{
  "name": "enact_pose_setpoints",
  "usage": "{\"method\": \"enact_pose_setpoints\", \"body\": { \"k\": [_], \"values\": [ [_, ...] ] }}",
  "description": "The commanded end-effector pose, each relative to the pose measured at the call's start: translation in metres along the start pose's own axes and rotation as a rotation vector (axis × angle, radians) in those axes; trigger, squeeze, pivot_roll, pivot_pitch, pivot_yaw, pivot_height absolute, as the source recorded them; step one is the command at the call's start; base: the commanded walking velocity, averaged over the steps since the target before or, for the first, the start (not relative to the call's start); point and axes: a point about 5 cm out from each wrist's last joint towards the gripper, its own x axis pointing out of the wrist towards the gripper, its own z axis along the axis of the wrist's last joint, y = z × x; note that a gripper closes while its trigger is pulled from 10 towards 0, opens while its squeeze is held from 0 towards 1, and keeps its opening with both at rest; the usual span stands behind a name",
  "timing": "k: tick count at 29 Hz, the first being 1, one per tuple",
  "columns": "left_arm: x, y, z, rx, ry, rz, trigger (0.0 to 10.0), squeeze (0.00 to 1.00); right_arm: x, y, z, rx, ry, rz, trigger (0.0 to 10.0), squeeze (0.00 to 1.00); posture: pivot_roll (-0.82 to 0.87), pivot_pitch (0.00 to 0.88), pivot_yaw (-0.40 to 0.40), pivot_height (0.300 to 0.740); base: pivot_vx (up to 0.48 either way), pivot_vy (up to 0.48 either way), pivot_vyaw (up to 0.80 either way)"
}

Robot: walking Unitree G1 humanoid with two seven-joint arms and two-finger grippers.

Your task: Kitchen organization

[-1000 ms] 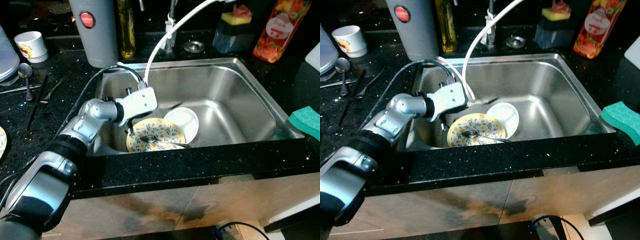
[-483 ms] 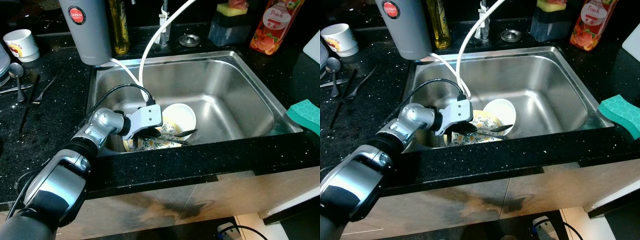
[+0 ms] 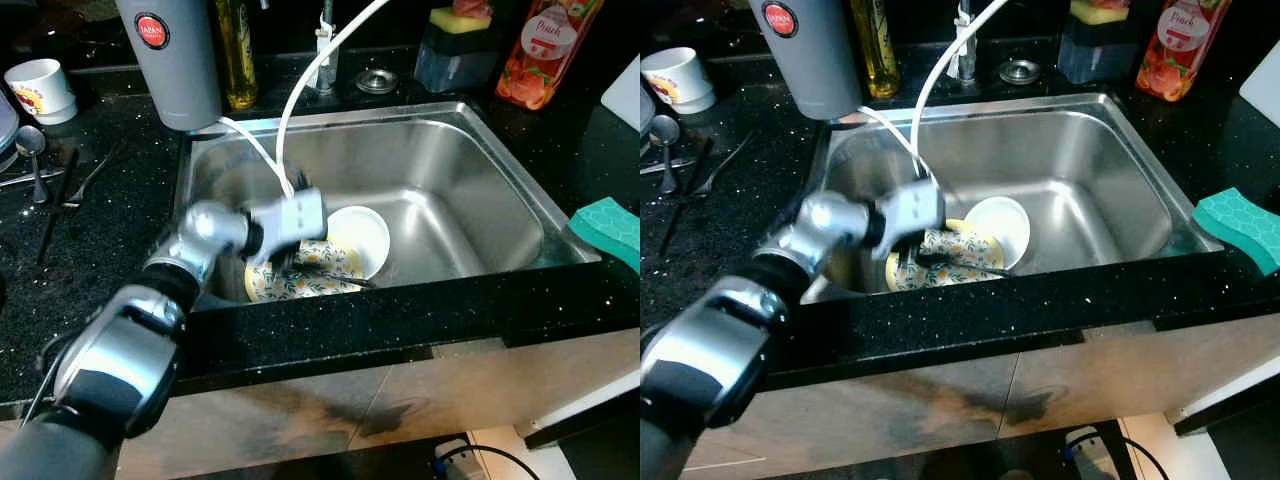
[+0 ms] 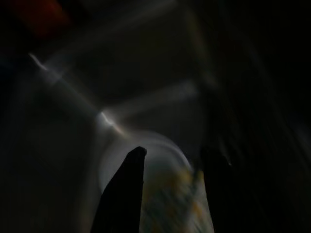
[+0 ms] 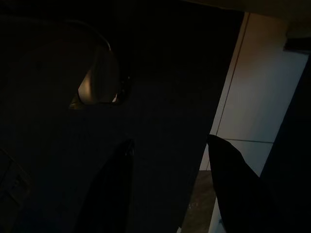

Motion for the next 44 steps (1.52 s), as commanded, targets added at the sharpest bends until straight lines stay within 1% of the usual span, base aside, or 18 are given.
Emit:
{"method": "enact_pose_setpoints", "body": {
  "k": [1, 4, 6, 8, 11, 13, 14, 15, 17, 18, 20, 24, 26, 27, 31, 36, 39, 44],
  "values": [
    [-0.011, 0.012, 0.019, 0.023, -0.102, 0.072, 10.0, 0.00, 0.000, 0.003, 0.000, 0.017, 0.004, 0.008, 10.0, 0.00, -0.07, 0.065, 0.027, 0.740, 0.000, 0.000, 0.00],
    [-0.015, 0.016, 0.029, 0.033, -0.163, 0.119, 10.0, 0.00, 0.001, 0.003, 0.001, 0.014, 0.002, 0.009, 10.0, 0.00, -0.07, 0.059, 0.023, 0.740, 0.000, 0.000, 0.00],
    [-0.022, 0.017, 0.040, 0.035, -0.241, 0.199, 10.0, 0.00, 0.001, 0.002, 0.003, 0.010, -0.002, 0.010, 10.0, 0.00, -0.05, 0.049, 0.014, 0.740, 0.000, 0.000, 0.00],
    [-0.031, 0.015, 0.050, -0.006, -0.351, 0.295, 10.0, 0.00, 0.001, 0.002, 0.005, 0.006, -0.005, 0.011, 10.0, 0.00, -0.05, 0.042, 0.011, 0.740, 0.000, 0.000, 0.00],
    [-0.033, 0.013, 0.053, -0.033, -0.393, 0.328, 10.0, 0.00, 0.001, 0.001, 0.005, 0.005, -0.006, 0.010, 10.0, 0.00, -0.04, 0.038, 0.009, 0.740, 0.000, 0.000, 0.00],
    [-0.039, 0.008, 0.059, -0.121, -0.506, 0.385, 10.0, 0.00, 0.001, 0.001, 0.006, 0.002, -0.008, 0.010, 10.0, 0.00, -0.04, 0.033, 0.002, 0.740, 0.000, 0.000, 0.00],
    [-0.039, 0.008, 0.059, -0.121, -0.506, 0.385, 10.0, 0.00, 0.001, 0.001, 0.006, 0.002, -0.008, 0.010, 10.0, 0.00, -0.04, 0.033, 0.002, 0.740, 0.000, 0.000, 0.00],
    [-0.041, 0.004, 0.062, -0.165, -0.556, 0.405, 10.0, 0.00, 0.001, 0.001, 0.007, 0.001, -0.009, 0.011, 10.0, 0.00, -0.03, 0.030, 0.001, 0.740, 0.000, 0.000, 0.00],
    [-0.045, -0.010, 0.064, -0.303, -0.678, 0.446, 10.0, 0.00, 0.001, 0.000, 0.008, -0.003, -0.012, 0.012, 10.0, 0.00, -0.02, 0.023, -0.006, 0.740, 0.000, 0.000, 0.00],
    [-0.045, -0.010, 0.064, -0.303, -0.678, 0.446, 10.0, 0.00, 0.001, 0.000, 0.008, -0.003, -0.012, 0.012, 10.0, 0.00, -0.02, 0.023, -0.006, 0.740, 0.000, 0.000, 0.00],
    [-0.048, -0.021, 0.062, -0.409, -0.739, 0.464, 10.0, 0.00, 0.001, -0.001, 0.010, -0.006, -0.015, 0.012, 10.0, 0.00, -0.01, 0.020, -0.008, 0.740, 0.000, 0.000, 0.00],
    [-0.050, -0.033, 0.057, -0.495, -0.746, 0.467, 10.0, 0.00, 0.001, -0.001, 0.011, -0.009, -0.017, 0.012, 10.0, 0.00, -0.01, 0.016, -0.010, 0.740, 0.000, 0.000, 0.00],
    [-0.051, -0.053, 0.051, -0.578, -0.722, 0.440, 10.0, 0.00, 0.001, -0.002, 0.012, -0.011, -0.019, 0.012, 10.0, 0.00, 0.00, 0.011, -0.014, 0.740, 0.000, 0.000, 0.00],
    [-0.051, -0.053, 0.051, -0.578, -0.722, 0.440, 10.0, 0.00, 0.001, -0.002, 0.012, -0.011, -0.019, 0.012, 10.0, 0.00, 0.00, 0.011, -0.014, 0.740, 0.000, 0.000, 0.00],
    [-0.047, -0.086, 0.051, -0.675, -0.650, 0.366, 10.0, 0.00, 0.001, -0.003, 0.014, -0.017, -0.017, 0.010, 10.0, 0.00, 0.01, 0.000, -0.019, 0.740, 0.000, 0.000, 0.00],
    [-0.040, -0.099, 0.043, -0.707, -0.568, 0.349, 10.0, 0.00, 0.001, -0.004, 0.014, -0.019, -0.016, 0.010, 10.0, 0.00, 0.01, 0.000, -0.022, 0.740, 0.000, 0.000, 0.00],
    [-0.030, -0.115, 0.037, -0.758, -0.511, 0.329, 10.0, 0.00, 0.001, -0.004, 0.014, -0.024, -0.014, 0.011, 10.0, 0.00, 0.01, 0.000, -0.024, 0.740, -0.309, 0.000, 0.00],
    [-0.025, -0.123, 0.037, -0.780, -0.477, 0.317, 10.0, 0.00, 0.001, -0.004, 0.014, -0.032, -0.011, 0.012, 10.0, 0.00, 0.01, 0.000, -0.027, 0.740, -0.301, 0.000, 0.00]
  ]
}}
